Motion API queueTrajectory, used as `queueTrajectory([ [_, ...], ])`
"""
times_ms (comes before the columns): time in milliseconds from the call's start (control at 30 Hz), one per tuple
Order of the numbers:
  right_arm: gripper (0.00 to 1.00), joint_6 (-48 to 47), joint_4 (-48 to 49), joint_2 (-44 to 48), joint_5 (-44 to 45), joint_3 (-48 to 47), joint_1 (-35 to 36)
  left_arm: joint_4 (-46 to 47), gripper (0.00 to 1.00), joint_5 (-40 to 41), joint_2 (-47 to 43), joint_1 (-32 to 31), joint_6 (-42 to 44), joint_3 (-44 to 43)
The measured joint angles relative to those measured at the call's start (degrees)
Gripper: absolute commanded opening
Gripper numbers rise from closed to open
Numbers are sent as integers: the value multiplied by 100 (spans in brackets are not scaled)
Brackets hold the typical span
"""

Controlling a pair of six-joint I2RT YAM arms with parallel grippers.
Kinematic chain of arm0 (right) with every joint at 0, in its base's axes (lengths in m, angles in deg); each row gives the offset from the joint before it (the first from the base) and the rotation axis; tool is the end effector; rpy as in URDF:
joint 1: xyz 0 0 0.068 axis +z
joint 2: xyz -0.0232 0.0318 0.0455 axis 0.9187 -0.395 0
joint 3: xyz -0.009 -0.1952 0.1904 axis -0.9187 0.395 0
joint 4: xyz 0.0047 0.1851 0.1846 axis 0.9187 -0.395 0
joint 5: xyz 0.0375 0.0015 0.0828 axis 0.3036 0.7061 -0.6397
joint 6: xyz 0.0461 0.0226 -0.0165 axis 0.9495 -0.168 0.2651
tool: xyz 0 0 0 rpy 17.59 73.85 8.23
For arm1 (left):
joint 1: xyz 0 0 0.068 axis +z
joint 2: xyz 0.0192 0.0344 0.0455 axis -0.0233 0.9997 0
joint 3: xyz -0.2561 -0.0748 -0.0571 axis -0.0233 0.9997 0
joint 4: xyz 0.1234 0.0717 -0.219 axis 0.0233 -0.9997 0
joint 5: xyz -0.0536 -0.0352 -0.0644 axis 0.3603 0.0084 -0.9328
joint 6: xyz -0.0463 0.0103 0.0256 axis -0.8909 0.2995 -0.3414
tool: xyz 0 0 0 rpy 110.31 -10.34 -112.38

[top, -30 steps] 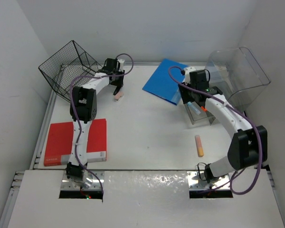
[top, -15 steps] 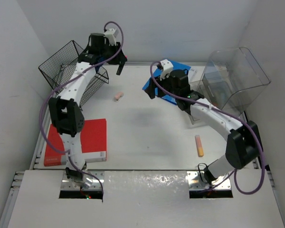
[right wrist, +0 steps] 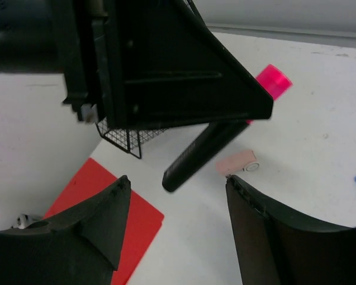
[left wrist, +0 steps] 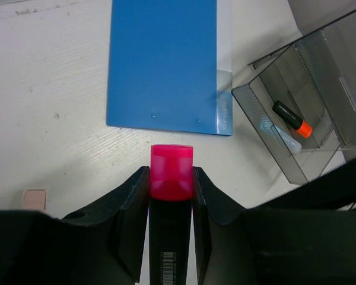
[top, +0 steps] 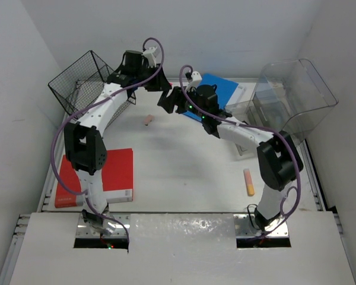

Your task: Organize the desk

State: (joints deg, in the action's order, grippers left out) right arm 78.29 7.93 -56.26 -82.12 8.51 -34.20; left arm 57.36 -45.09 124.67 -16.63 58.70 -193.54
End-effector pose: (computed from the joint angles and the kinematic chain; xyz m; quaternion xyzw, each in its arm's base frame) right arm 0.3544 0.2350 0.2820 -0.0562 0.7437 0.4334 0.5059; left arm 0.4377 -0.1361 0.3386 0.1250 0.8520 -0.3094 0.4034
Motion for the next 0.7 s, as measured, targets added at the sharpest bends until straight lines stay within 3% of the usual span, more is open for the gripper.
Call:
queueTrajectory([
  [233,56,597,529,-706,31,-350,22,20,0,-22,0,-42,-39,0],
  [267,46,638,575,-767,39,-380,22,17,0,-28,2,-42,-42,2],
  [367,28,756,708,-968,70,-566,22,20,0,-96,7,-42,-63,9],
  [467,16,881,708,-1121,162,-634,0,133,0,-74,9,-4,-48,9],
  [500,7,918,726,-1185,184,-647,-11,133,0,-72,9,15,-48,11],
  [600,0,986,750,-1285,219,-649,-46,109,0,-66,22,44,-9,22],
  [633,0,981,728,-1287,225,-649,-46,111,4,-85,35,44,7,22],
  [667,0,953,710,-1285,236,-649,-46,114,19,-111,42,44,33,22],
  [700,0,890,695,-1285,238,-649,-46,107,52,-136,44,44,79,22],
])
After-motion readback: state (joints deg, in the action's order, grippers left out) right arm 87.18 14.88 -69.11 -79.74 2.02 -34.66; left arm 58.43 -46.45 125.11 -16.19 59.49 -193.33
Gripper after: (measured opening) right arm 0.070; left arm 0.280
